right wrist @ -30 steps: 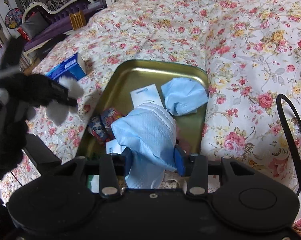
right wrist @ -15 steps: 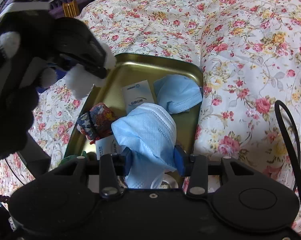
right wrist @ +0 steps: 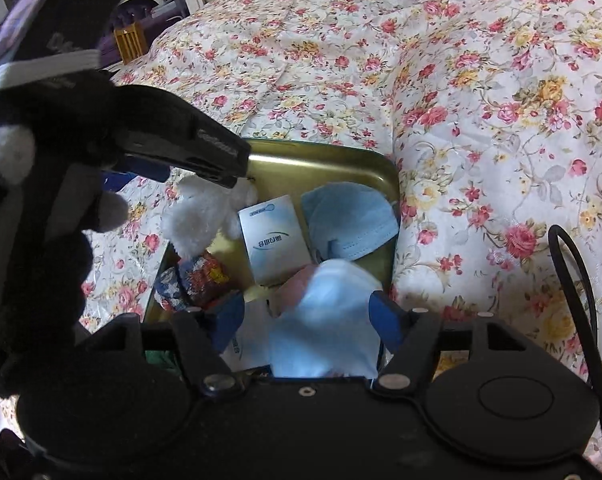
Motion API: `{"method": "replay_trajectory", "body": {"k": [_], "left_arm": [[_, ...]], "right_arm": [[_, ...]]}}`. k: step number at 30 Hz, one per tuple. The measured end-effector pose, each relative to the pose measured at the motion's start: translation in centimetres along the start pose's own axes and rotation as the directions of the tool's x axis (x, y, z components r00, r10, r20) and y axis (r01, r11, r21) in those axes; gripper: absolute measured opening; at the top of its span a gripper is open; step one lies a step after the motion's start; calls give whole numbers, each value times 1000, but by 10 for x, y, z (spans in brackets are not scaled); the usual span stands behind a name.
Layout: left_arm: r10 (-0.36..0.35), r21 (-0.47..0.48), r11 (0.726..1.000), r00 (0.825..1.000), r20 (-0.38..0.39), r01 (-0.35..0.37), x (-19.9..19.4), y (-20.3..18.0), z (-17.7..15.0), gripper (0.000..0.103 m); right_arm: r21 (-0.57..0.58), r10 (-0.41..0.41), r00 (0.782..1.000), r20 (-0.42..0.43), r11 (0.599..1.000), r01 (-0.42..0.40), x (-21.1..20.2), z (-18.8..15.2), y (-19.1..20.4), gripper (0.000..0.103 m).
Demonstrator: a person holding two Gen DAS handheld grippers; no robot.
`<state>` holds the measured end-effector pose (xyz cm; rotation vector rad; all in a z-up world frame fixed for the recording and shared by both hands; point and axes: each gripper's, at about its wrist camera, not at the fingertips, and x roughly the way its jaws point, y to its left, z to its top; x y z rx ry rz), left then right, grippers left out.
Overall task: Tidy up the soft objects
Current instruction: 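Lower the plush and mask into the tray and open both grippers, then withdraw both grippers from the tray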
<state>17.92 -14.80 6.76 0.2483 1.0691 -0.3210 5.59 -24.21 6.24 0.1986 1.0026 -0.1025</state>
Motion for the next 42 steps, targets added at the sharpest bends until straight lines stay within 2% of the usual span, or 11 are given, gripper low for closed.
{"method": "replay_trajectory", "body": {"k": [5,9,14,18,21,26,31,36,42], "left_arm": [[44,1,999,998,35,-44,-15,3,-13,64],[58,-15,998,997,50,-57,-29,10,-30,65],[112,-45,993,990,87,-109,-50,19,-57,65],[144,-76,988,984,108,-137,-67,27,-82,76],[164,-90,984,979,121,-154,-78,27,-103,77],[148,-109,985,980,132,-134,-90,23,-135,82],[136,-126,985,981,135,-119,-96,17,-161,83],[123,-149,984,982,140,-102,-99,12,-180,87],[136,-156,981,980,149,-112,-104,7,-198,89]], "right_arm": [[-15,-15,1000,-9,1000,15,-4,-6,-1,68],[-20,-27,1000,-6,999,27,-12,-13,-2,72],[-16,-53,998,18,998,54,-27,-28,-4,80],[5,-53,999,9,999,53,-36,-40,-5,83],[11,-59,998,19,998,59,-44,-54,-4,86],[6,-88,995,44,996,88,-54,-76,0,88],[14,-78,995,57,997,78,-64,-97,0,90],[8,-98,992,84,995,98,-74,-111,1,93],[25,-78,992,95,997,76,-81,-124,-4,95]]}}
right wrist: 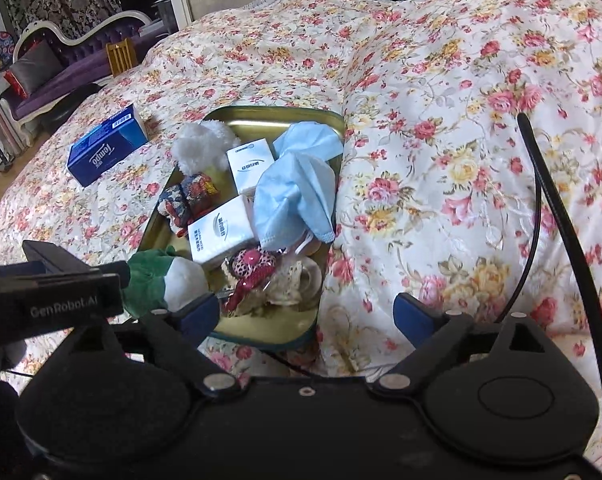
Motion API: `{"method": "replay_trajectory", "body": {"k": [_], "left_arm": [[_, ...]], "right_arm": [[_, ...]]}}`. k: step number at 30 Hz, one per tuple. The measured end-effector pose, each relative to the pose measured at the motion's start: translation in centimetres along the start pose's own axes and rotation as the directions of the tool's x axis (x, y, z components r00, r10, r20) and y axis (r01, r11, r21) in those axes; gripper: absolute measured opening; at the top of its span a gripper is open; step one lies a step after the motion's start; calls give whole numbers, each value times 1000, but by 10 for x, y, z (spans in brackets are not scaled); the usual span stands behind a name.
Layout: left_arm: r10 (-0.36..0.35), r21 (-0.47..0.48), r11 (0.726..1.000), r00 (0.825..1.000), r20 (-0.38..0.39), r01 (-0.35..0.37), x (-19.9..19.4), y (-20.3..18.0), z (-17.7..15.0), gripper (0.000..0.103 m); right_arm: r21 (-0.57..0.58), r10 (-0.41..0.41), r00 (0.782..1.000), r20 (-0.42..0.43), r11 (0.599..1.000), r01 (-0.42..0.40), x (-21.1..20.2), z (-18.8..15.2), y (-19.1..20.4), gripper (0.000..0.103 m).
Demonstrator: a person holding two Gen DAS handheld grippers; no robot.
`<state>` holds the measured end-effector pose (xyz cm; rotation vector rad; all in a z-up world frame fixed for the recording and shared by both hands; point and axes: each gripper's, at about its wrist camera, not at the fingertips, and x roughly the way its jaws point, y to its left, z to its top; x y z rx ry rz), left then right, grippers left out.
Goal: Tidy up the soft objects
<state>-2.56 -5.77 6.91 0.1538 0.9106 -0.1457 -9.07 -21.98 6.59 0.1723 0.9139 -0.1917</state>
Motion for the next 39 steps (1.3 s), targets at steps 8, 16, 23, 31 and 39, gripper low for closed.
{"method": "replay_trajectory", "body": {"k": [8,16,23,31,39], "left_arm": [[19,9,1000,1000,0,-19,-1,-1,-16,93],[44,17,999,999,-19,-44,5,-2,-29,93],[41,12,999,999,-25,-41,7,0,-34,92],[18,-5,1000,999,-40,-18,11,1,-35,92],[15,-1,1000,998,-61,-16,15,-1,-39,92]], "right_arm": [[-15,-12,1000,3,1000,12,-1,-13,5,96],[-36,-24,999,-22,999,23,10,-17,7,96],[-38,-44,997,-55,998,42,20,-21,6,96],[-42,-41,998,-57,998,38,20,-23,5,96],[-44,-34,997,-62,999,31,20,-24,5,96]]}}
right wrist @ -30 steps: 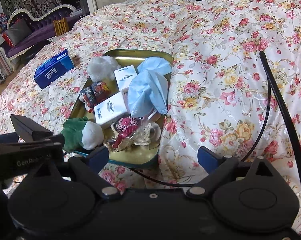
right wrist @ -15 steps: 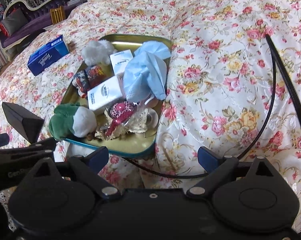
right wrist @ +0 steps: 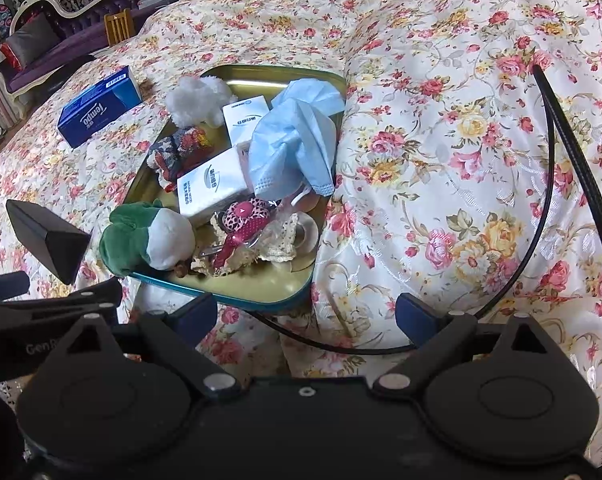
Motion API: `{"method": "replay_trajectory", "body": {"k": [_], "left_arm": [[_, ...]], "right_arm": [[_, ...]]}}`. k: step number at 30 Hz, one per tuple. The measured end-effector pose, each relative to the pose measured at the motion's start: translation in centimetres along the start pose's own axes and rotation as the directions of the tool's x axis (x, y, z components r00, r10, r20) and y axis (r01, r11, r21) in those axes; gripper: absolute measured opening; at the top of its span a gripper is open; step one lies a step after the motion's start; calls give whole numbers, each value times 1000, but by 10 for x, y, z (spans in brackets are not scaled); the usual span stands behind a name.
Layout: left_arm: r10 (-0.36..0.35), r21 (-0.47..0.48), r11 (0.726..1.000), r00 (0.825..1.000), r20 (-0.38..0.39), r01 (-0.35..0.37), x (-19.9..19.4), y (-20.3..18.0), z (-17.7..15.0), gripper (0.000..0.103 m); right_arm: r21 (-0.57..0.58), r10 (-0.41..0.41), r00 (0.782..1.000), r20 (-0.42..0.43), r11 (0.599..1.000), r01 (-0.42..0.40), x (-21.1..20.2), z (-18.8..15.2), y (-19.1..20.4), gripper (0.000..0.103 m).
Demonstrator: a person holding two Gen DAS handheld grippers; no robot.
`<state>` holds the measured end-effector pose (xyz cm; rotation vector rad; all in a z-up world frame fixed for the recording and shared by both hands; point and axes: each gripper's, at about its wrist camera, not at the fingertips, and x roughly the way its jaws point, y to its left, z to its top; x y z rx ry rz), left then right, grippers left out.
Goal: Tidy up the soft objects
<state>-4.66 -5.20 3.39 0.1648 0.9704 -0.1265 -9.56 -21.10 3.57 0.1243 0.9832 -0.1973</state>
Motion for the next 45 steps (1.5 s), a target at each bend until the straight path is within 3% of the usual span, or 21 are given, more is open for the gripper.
{"method": "replay_trajectory", "body": {"k": [45], "left_arm": [[-9,19,1000,1000,-26,10,7,-2,-5,93]], "right_arm": [[4,1,1000,-23,1000,0,9,-5,1,96]]}}
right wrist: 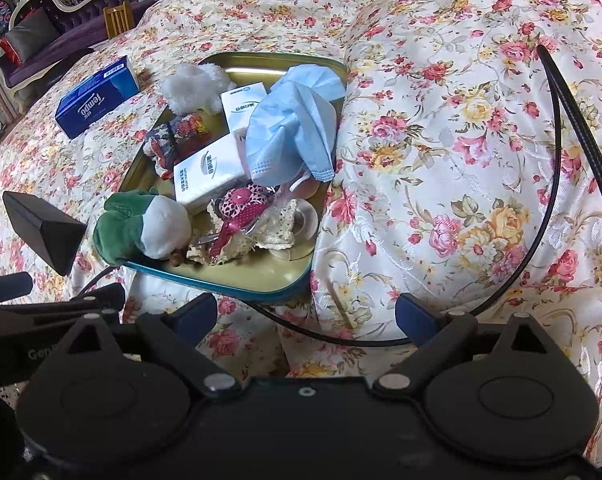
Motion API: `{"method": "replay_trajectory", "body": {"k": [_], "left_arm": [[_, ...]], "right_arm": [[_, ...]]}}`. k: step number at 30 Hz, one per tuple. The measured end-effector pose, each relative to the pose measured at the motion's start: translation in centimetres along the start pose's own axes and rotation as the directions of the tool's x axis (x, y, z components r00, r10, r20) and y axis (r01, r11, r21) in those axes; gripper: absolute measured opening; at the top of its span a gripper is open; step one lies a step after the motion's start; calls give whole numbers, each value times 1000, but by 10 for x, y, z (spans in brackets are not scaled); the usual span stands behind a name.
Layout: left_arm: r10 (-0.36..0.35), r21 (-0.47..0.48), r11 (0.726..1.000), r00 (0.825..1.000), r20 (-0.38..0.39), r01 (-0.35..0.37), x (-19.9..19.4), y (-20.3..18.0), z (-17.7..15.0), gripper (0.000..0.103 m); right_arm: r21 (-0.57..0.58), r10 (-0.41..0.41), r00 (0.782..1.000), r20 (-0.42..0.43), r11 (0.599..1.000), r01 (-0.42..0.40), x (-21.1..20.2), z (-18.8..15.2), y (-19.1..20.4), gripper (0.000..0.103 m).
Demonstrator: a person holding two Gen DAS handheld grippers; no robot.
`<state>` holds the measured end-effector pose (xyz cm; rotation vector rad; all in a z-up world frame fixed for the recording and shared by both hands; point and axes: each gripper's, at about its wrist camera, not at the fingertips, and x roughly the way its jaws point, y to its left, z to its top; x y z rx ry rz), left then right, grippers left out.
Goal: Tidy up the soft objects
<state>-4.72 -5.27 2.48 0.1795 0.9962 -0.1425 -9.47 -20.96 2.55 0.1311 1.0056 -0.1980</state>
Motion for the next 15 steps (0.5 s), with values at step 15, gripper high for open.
{"method": "replay_trajectory", "body": {"k": [15], "left_arm": [[-2,9,1000,1000,0,2,2,-2,-2,92]], "right_arm": [[3,-2,1000,1,1000,2,0,0,0,96]]}}
